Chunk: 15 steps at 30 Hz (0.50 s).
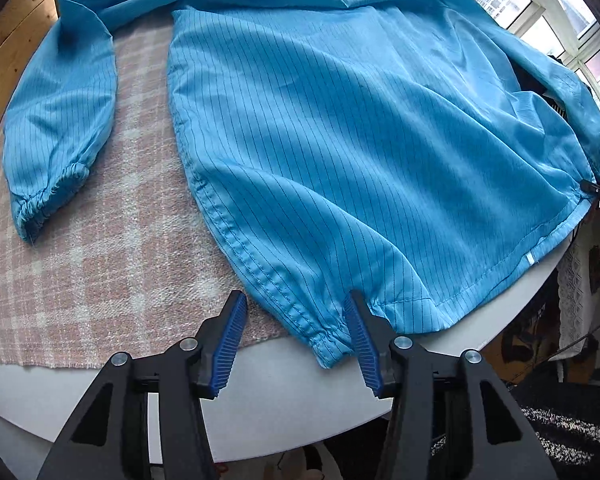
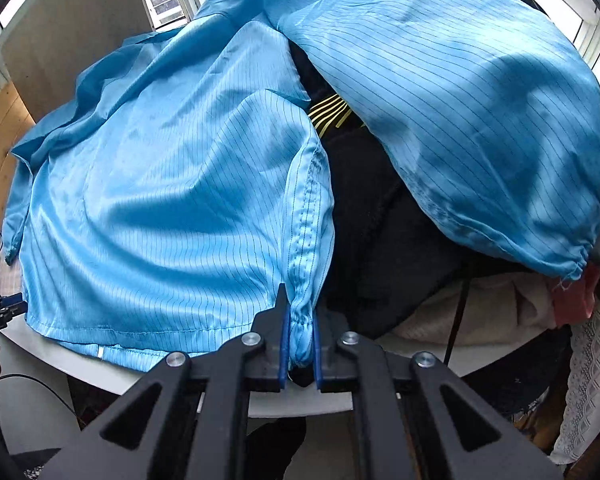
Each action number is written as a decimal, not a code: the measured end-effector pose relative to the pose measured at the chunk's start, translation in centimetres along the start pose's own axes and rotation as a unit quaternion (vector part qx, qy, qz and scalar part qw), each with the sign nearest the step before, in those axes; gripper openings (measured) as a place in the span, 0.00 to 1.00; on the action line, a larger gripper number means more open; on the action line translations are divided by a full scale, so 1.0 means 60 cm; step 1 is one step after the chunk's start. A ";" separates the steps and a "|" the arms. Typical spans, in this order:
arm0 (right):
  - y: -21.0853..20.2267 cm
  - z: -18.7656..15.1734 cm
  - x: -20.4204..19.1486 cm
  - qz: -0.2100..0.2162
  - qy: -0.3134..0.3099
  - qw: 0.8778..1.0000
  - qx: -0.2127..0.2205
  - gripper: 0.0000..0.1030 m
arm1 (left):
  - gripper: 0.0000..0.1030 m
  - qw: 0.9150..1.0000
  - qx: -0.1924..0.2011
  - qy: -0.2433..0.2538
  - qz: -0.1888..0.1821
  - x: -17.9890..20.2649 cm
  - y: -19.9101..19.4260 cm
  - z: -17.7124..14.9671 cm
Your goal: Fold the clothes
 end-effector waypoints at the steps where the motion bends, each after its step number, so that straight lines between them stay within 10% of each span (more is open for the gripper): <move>1: -0.005 0.001 0.005 0.006 0.002 1.000 0.001 0.08 | 0.32 1.000 0.002 0.003 0.004 0.008 0.002 0.002; 3: -0.008 -0.008 0.003 0.014 0.001 1.000 0.002 0.08 | 0.01 1.000 0.012 0.008 0.016 0.018 0.000 0.005; 15: -0.110 0.005 -0.088 0.148 0.011 0.988 0.040 0.08 | 0.01 0.994 0.081 -0.059 0.042 -0.102 -0.188 -0.058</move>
Point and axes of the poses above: each gripper's, at about its wrist camera, not at the fingertips, and y roughly the way its jaws point, x to its right, z to its top, the point moved 1 cm from there along y, roughly the way its jaws point, and after that the axes turned 9 degrees about z, right-handed, at the moved point
